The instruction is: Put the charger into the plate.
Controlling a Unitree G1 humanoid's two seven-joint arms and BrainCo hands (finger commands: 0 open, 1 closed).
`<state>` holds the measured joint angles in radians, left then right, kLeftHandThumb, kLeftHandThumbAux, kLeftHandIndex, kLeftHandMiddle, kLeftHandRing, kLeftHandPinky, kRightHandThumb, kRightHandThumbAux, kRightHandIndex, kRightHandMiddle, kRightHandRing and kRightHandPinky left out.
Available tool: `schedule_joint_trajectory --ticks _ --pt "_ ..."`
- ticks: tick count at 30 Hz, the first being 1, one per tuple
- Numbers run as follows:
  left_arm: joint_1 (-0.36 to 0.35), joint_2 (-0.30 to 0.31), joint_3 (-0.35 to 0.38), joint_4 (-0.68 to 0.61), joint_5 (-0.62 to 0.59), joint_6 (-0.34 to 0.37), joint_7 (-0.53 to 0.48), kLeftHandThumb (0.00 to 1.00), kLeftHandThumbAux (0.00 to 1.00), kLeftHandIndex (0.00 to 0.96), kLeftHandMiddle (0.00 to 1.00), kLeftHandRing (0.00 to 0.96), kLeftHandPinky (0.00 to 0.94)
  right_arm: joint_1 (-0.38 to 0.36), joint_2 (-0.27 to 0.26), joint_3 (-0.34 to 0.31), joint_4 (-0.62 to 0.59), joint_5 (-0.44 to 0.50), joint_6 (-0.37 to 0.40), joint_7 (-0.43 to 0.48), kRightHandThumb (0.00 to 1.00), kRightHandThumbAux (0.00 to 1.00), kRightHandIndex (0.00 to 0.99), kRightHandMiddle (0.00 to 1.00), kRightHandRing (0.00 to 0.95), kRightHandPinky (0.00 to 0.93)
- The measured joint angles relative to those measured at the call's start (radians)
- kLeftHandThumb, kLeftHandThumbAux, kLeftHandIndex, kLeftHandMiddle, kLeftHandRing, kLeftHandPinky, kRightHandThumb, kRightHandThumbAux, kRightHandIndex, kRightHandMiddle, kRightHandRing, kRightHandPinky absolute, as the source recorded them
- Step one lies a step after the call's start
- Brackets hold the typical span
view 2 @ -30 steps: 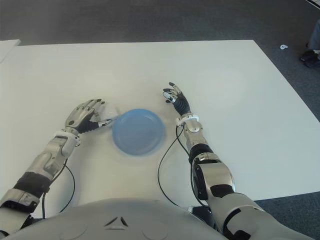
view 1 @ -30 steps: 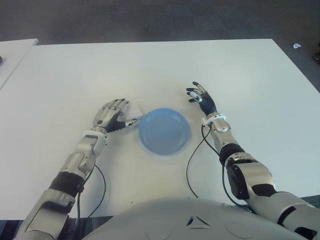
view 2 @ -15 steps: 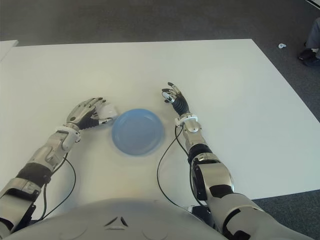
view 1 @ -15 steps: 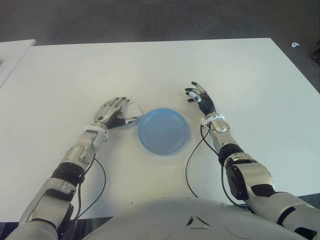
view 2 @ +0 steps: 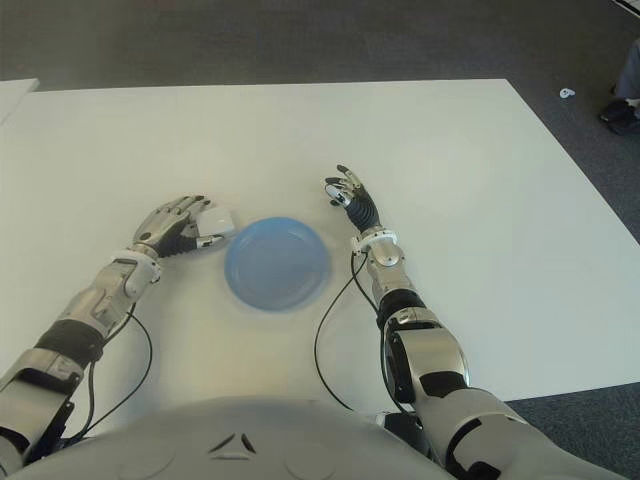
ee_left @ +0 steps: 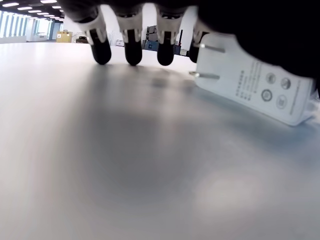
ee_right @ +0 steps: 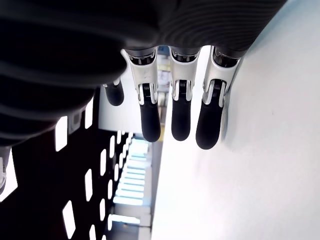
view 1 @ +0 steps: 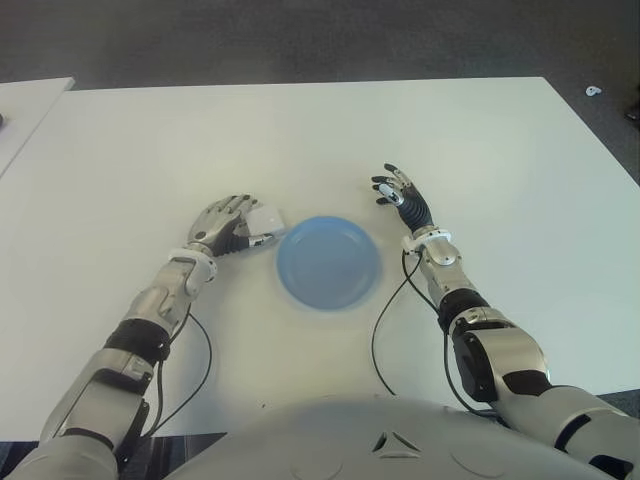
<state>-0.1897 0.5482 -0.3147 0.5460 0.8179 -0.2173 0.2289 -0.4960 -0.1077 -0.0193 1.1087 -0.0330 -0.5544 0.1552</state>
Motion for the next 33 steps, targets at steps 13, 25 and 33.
schedule_joint_trajectory --ticks 13,25,33 --pt "-0.025 0.0 -0.021 0.013 -0.005 0.012 -0.004 0.321 0.193 0.0 0.0 0.0 0.0 0.008 0.003 0.0 -0.011 0.0 0.0 0.0 0.0 0.415 0.03 0.266 0.241 0.15" --pt "-0.027 0.0 -0.033 0.002 -0.004 0.022 -0.007 0.294 0.249 0.0 0.0 0.0 0.0 0.009 0.006 0.002 -0.013 0.0 0.0 0.0 0.0 0.418 0.025 0.261 0.236 0.151" --pt "-0.027 0.006 -0.054 -0.01 0.01 0.031 -0.007 0.293 0.277 0.0 0.0 0.0 0.0 0.009 0.01 0.007 -0.014 -0.002 0.0 -0.003 0.0 0.422 0.027 0.262 0.238 0.152"
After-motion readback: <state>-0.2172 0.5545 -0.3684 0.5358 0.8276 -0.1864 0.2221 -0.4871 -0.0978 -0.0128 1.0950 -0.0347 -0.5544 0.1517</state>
